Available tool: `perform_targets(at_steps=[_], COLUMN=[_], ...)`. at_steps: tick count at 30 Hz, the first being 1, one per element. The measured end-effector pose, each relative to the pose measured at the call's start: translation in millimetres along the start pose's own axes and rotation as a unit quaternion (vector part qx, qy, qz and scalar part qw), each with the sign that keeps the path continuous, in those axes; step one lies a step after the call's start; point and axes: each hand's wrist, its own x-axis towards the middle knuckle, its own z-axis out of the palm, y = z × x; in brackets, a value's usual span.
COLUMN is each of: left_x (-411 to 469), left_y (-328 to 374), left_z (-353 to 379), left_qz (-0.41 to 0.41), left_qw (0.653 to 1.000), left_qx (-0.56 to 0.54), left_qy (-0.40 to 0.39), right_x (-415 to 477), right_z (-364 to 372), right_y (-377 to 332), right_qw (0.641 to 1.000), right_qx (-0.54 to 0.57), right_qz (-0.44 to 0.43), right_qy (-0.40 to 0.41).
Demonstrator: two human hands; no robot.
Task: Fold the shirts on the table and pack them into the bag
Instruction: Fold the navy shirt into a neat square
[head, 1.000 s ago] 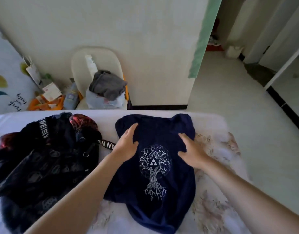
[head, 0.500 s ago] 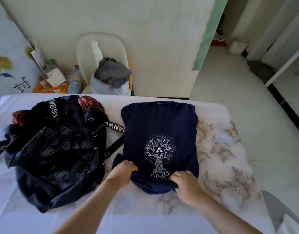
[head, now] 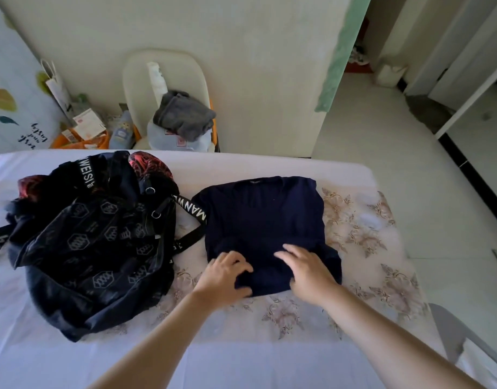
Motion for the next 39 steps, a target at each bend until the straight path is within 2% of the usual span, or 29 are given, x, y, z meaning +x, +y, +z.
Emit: perform_targets(at_steps=[2, 3, 5, 7, 10, 12, 14, 16, 17, 18, 20, 22, 23, 24, 26, 27, 28, 30, 32, 33, 36, 38, 39], left_x=[-3.0, -1.5, 8.3, 21.7, 26.9, 20.9, 12.8, 5.6, 2.2, -4.2, -21.5, -36.0, -40.2, -39.7, -33.3, -30.2, -27.3, -20.0, -15.7, -15.2, -16.4, -16.3, -14.2], left_y=[6.8, 8.3, 7.9, 2.1, -4.2, -3.1, 1.4, 9.0, 11.5, 13.3, 12.9, 5.4, 2.1, 1.1, 11.4, 23.5, 39.0, 68.3, 93.2, 104.1, 130.6, 136.2, 133.6], left_z=[14.8, 20.3, 24.9, 23.0, 12.4, -0.2, -20.8, -43.6, -50.8, -55.7, -61.5, -58.6, -54.9, -50.4, -35.4, -27.2, -18.8, 2.3, 28.1, 40.3, 72.1, 81.6, 80.8], left_qz=[-0.016, -0.018, -0.028, -0.034, -0.012, -0.018, -0.067, -0.108, -0.117, -0.130, -0.183, -0.249, -0.268, -0.259, -0.178, -0.141, -0.116, -0.062, -0.032, -0.028, -0.034, -0.049, -0.067], left_qw=[0.984, 0.975, 0.974, 0.979, 0.982, 0.995, 0.997, 0.984, 0.969, 0.944, 0.873, 0.807, 0.804, 0.826, 0.916, 0.952, 0.971, 0.983, 0.983, 0.984, 0.985, 0.991, 0.991], left_qx=[0.114, 0.151, 0.172, 0.153, 0.157, 0.084, -0.034, -0.051, -0.008, 0.038, 0.143, 0.147, 0.120, 0.099, 0.076, 0.046, -0.008, -0.077, -0.078, -0.052, 0.030, -0.019, -0.070], left_qy=[-0.138, -0.159, -0.142, -0.131, -0.105, -0.054, -0.037, -0.132, -0.216, -0.300, -0.429, -0.514, -0.517, -0.491, -0.351, -0.269, -0.206, -0.152, -0.161, -0.168, -0.166, -0.124, -0.092], right_x=[1.8, 3.1, 5.1, 7.5, 8.9, 8.5, 6.6, 0.6, -3.4, -8.0, -16.9, -23.8, -27.3, -31.7, -46.2, -55.8, -66.6, -85.4, -97.2, -99.6, -96.6, -87.9, -83.2], right_z=[18.2, 26.1, 37.1, 43.9, 46.3, 39.8, 27.3, 11.7, 5.8, 0.3, -2.7, 4.4, 7.9, 11.1, 14.5, 16.7, 19.0, 27.7, 38.5, 45.4, 56.6, 54.5, 52.1], right_y=[1.3, 4.7, 12.8, 20.4, 24.2, 19.7, 11.2, -7.0, -17.6, -29.3, -47.3, -47.2, -41.5, -32.1, -10.0, 2.6, 13.8, 30.6, 35.3, 34.4, 20.1, 8.2, 5.7], right_qw=[0.994, 0.991, 0.993, 0.995, 0.990, 0.990, 0.983, 0.978, 0.980, 0.981, 0.969, 0.968, 0.972, 0.975, 0.972, 0.970, 0.968, 0.959, 0.943, 0.941, 0.932, 0.905, 0.898], right_qx=[-0.069, -0.097, -0.106, -0.094, -0.077, 0.001, 0.076, 0.119, 0.147, 0.180, 0.242, 0.250, 0.232, 0.204, 0.153, 0.126, 0.099, 0.045, 0.025, 0.039, 0.206, 0.328, 0.354], right_qz=[0.008, 0.017, 0.022, 0.005, -0.031, -0.024, -0.009, -0.012, -0.017, -0.016, 0.005, 0.017, 0.026, 0.043, 0.104, 0.141, 0.183, 0.272, 0.330, 0.335, 0.298, 0.265, 0.249], right_qy=[-0.078, -0.090, -0.051, 0.029, 0.114, 0.139, 0.166, 0.170, 0.131, 0.066, -0.054, -0.035, 0.016, 0.073, 0.145, 0.153, 0.139, 0.063, -0.022, -0.039, 0.002, 0.058, 0.076])
